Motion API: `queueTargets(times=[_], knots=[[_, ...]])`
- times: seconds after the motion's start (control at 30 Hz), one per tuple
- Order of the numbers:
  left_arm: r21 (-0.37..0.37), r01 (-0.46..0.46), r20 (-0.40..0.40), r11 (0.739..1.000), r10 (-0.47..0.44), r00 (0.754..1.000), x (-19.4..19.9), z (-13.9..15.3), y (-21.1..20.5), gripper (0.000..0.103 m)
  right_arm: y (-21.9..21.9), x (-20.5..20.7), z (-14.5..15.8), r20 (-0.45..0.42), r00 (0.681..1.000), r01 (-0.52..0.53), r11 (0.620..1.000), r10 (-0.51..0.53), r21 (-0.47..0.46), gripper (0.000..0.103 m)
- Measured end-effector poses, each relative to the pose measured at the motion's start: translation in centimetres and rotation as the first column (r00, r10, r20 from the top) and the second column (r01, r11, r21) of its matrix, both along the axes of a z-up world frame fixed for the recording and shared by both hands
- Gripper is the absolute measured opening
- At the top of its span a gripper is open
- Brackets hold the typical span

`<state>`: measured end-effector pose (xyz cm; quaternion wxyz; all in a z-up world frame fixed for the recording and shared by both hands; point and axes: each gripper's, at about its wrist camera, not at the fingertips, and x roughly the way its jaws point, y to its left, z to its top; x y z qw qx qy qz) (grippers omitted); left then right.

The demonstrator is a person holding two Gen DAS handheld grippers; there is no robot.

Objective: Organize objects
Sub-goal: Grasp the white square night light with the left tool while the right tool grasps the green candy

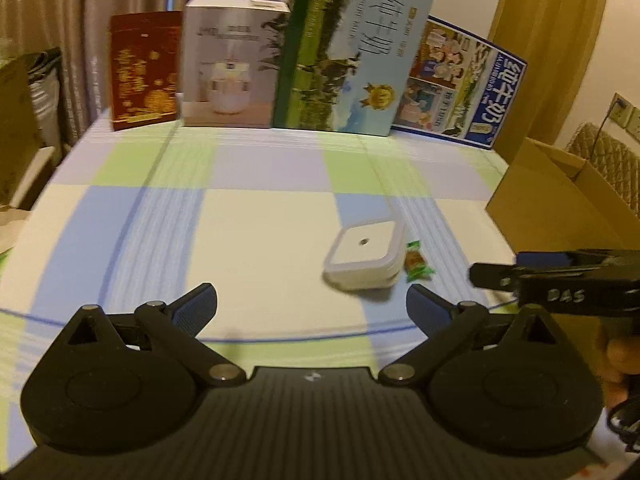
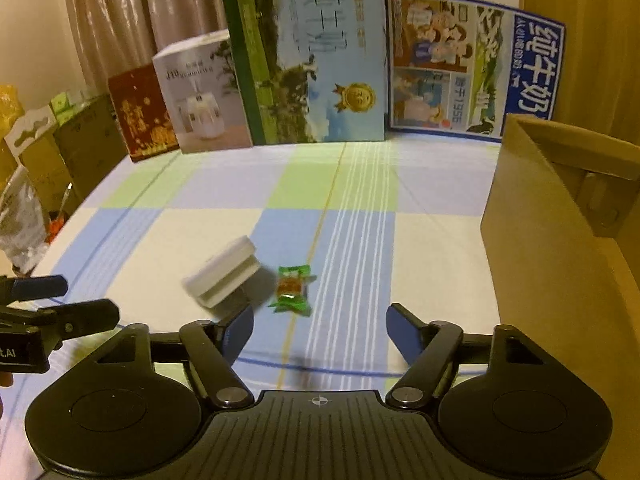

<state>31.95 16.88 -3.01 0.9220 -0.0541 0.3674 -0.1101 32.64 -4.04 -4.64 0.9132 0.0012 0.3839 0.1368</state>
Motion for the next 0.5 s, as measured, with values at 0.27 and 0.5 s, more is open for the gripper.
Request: queueTargets(times=[0.27,0.5], knots=[[-0.031,0.066,-0.021,0.997,-0.067,0.998,3.8,-2.2,-2.5,0.078,-1.0,2.0,-2.0,-0.019,1.000,-0.016,1.000,0.017,0.021,0.057],[-0.069,0.066,-0.045,0.995,-0.069,0.997,5.9,-3.8,-3.1,0.066,-1.6,3.0,-2.6,-0.032,0.999,0.000,1.000,0.001,0.019,0.055]])
